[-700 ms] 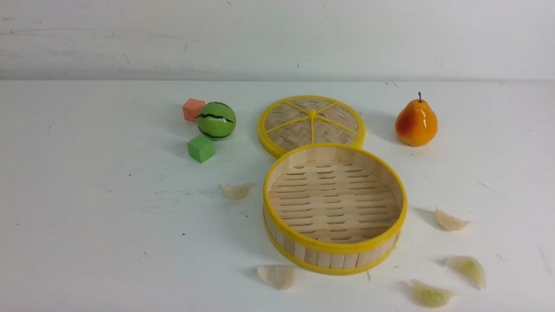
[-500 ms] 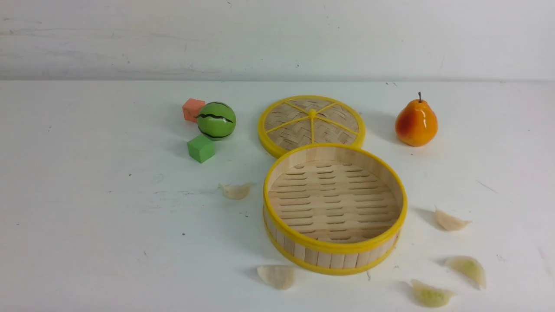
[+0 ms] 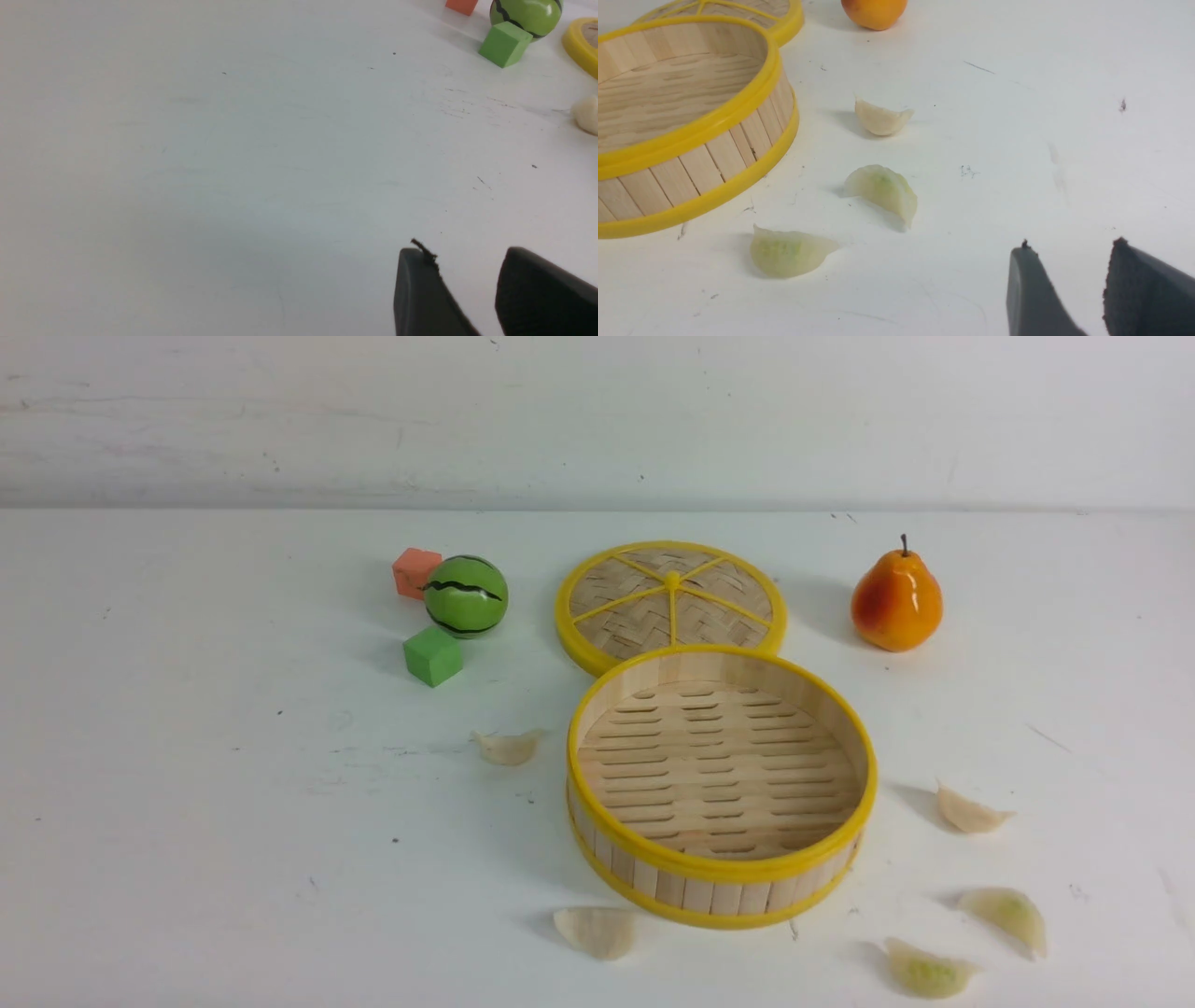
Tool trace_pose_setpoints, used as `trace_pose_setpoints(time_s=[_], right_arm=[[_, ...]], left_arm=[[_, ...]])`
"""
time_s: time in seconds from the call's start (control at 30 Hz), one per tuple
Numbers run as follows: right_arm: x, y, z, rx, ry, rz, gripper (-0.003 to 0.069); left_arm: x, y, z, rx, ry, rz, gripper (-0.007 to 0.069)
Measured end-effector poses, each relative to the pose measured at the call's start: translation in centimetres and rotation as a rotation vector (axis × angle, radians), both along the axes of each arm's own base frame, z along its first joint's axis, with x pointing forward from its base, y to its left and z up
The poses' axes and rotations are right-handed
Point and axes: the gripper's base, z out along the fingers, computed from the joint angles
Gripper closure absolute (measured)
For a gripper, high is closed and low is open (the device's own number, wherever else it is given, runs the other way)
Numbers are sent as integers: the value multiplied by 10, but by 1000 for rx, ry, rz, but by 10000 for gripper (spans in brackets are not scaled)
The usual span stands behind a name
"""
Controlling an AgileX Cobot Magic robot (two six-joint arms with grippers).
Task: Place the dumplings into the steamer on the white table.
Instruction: 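Reach for and grasp a dumpling on the table with the left gripper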
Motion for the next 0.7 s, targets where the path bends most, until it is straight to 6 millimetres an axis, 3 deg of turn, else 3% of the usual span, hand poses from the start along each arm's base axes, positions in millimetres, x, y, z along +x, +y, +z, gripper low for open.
trace_pose_setpoints(time_s=[0.7], right_arm=[[0,-7,1,-199,4,-16,419]], left_arm=[[0,0,0,1,0,0,387]])
